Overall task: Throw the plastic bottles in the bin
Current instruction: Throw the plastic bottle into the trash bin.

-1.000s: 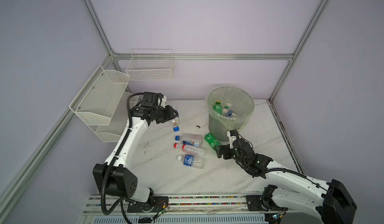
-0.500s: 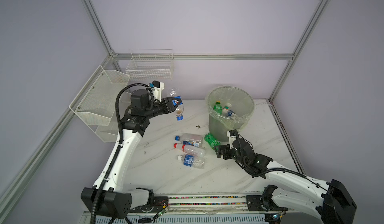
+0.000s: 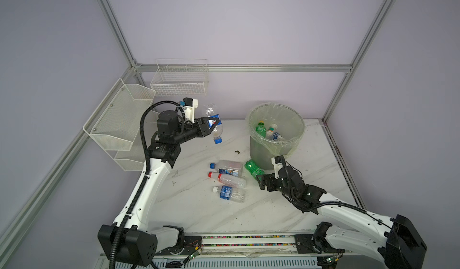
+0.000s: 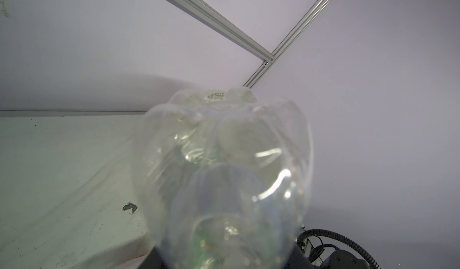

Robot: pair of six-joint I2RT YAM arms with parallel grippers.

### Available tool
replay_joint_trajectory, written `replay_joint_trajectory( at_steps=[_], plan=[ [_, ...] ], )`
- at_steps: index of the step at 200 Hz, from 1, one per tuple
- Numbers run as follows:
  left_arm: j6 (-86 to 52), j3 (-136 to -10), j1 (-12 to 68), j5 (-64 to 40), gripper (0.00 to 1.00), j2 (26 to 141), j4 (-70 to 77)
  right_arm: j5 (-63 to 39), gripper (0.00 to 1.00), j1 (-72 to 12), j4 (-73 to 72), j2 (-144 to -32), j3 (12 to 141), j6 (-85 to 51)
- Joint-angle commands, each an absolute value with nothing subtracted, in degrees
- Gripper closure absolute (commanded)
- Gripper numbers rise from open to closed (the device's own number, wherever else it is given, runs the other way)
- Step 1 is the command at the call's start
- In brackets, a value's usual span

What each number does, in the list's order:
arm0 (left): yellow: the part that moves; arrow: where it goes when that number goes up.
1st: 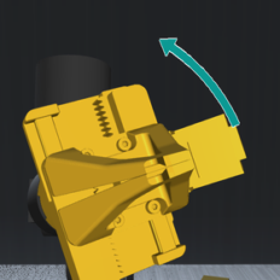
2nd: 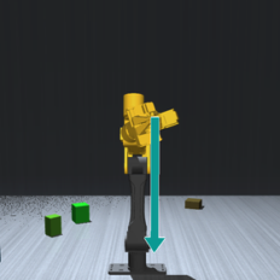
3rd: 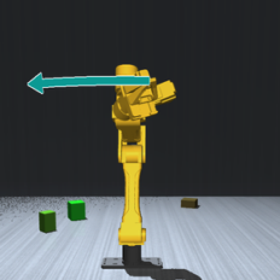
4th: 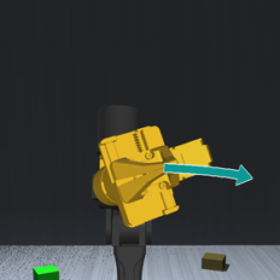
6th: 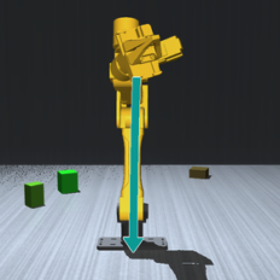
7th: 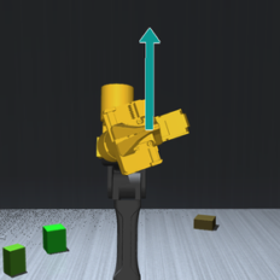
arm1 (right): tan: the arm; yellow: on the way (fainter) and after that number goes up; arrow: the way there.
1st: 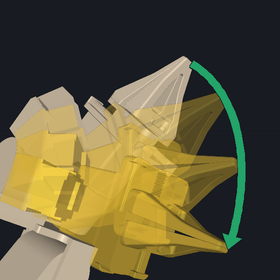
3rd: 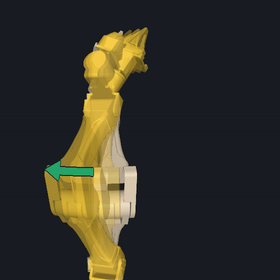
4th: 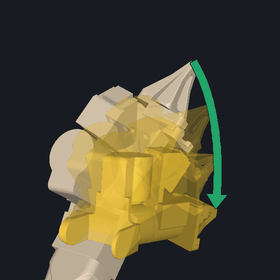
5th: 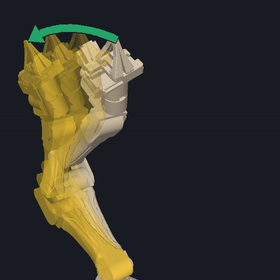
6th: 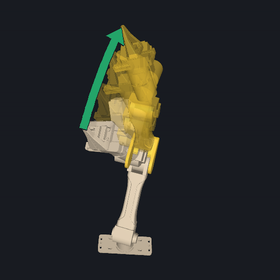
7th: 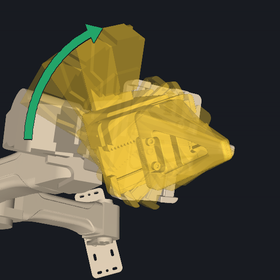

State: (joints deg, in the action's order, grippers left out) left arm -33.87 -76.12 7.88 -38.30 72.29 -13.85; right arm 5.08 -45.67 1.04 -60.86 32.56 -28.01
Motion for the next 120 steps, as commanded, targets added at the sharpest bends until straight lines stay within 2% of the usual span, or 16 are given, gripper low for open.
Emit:
replay_joint_trajectory(
  at_steps=[1, 45, 75, 87, 95, 99, 102, 110, 120],
  plan=[
    [-34.47, -75.65, 8.24, -40.18, 0.58, 71.69, -10.63, 5.44, 0.03, -45.88, 0.23, -61.35, 33.57, -28.48],
    [-34.0, -86.7, 15.28, -37.2, 0.58, 78.91, -11.01, 5.62, 0.03, -45.88, 0.73, -61.34, 34.1, -28.39],
    [-30.82, -108.54, 25.71, -33.25, 0.55, 96.18, -17.8, 5.66, 0.03, -45.88, -0.15, -61.48, 34.32, -28.39],
    [-29.59, -120.34, 28.57, -32.0, 0.43, 104.22, -24.27, 5.66, 0.03, -45.88, -0.27, -61.57, 34.64, -28.39],
    [-30.35, -127.71, 28.91, -30.83, 0.29, 108.8, -29.18, 5.69, 0.03, -45.88, -0.05, -61.45, 35.02, -28.39],
    [-30.94, -131.03, 28.76, -30.11, 0.11, 110.6, -31.72, 5.67, 0.03, -45.83, 0.06, -61.36, 35.16, -28.39],
    [-31.22, -132.72, 28.56, -29.92, 0.02, 111.68, -33.46, 5.71, 0.03, -45.87, 0.16, -61.21, 35.23, -28.39],
    [-31.17, -137.56, 28.04, -30.03, 0.0, 113.17, -36.71, 5.87, 0.03, -45.87, 0.58, -60.75, 35.45, -28.34],
    [-30.01, -137.58, 27.65, -29.51, 0.0, 111.89, -37.6, 6.18, 0.03, -45.83, 0.99, -59.78, 35.52, -28.39]
  ],
)
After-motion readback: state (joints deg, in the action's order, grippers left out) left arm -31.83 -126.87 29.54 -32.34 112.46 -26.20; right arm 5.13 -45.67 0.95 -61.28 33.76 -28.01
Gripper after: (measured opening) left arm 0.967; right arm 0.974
